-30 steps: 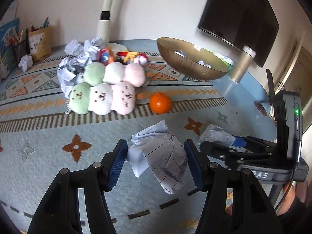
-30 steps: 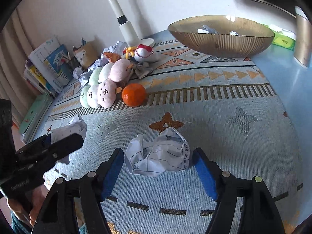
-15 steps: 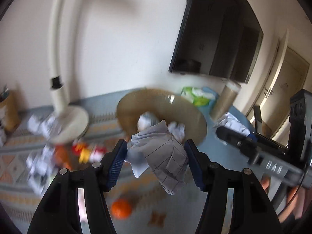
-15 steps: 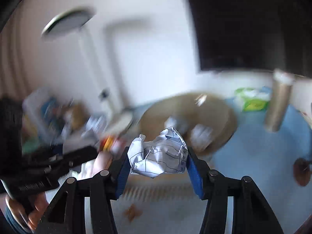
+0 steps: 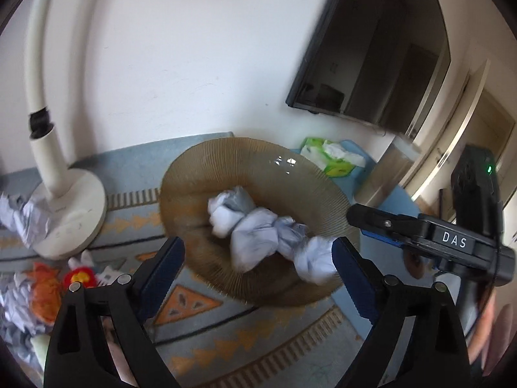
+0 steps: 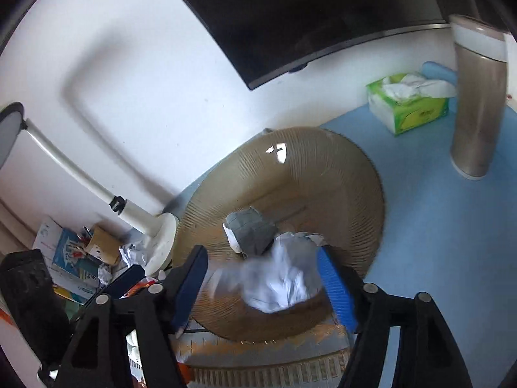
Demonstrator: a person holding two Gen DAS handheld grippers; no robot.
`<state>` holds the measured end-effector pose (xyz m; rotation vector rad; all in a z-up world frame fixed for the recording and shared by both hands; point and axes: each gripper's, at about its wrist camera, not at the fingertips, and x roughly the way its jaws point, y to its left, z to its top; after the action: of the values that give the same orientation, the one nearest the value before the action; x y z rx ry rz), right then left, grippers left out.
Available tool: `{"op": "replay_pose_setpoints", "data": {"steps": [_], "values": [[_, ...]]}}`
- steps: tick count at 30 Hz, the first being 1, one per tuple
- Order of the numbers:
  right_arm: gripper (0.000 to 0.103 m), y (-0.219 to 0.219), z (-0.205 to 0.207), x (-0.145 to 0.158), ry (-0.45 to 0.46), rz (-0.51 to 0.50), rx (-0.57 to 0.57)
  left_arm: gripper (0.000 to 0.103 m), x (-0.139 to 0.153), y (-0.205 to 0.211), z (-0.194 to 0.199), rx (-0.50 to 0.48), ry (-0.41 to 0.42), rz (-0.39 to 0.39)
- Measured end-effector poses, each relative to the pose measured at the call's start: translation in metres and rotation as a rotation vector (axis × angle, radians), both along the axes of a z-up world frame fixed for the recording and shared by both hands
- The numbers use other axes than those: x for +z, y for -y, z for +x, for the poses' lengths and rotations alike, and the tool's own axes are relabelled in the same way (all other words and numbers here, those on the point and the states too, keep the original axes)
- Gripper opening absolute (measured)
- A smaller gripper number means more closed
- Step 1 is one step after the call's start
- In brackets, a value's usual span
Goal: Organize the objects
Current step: 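Lift both paper balls into the woven bowl and open both tools, then reach the left tool to paper by the pen holder while right reaches lamp base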
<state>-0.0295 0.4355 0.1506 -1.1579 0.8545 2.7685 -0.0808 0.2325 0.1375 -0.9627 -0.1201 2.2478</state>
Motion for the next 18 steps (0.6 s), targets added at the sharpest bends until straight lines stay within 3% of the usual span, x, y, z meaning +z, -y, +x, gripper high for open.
{"op": "replay_pose_setpoints", "data": {"steps": [5,9,13,15,16,18], "values": [[0.069,0.014,0.028,0.012,-0.05,0.034,0.041,0.092,0.01,0.069,0.037,0.092,-0.027,0.064],[0.07,0.069,0.042,0.024,-0.112,0.052,0.19,0.101,0.008,0.131,0.072,0.223,-0.062,0.06],[0.07,0.129,0.051,0.025,-0.155,0.05,0.326,0.102,0.008,0.201,0.098,0.396,-0.111,0.033],[0.078,0.161,0.054,0.021,-0.167,0.066,0.374,0.102,-0.001,0.235,0.105,0.484,-0.116,0.008],[0.088,0.176,0.055,0.015,-0.169,0.079,0.385,0.102,-0.008,0.25,0.108,0.531,-0.122,-0.015],[0.091,0.198,0.06,0.003,-0.198,0.13,0.37,0.102,-0.028,0.282,0.109,0.647,-0.12,-0.082]]}}
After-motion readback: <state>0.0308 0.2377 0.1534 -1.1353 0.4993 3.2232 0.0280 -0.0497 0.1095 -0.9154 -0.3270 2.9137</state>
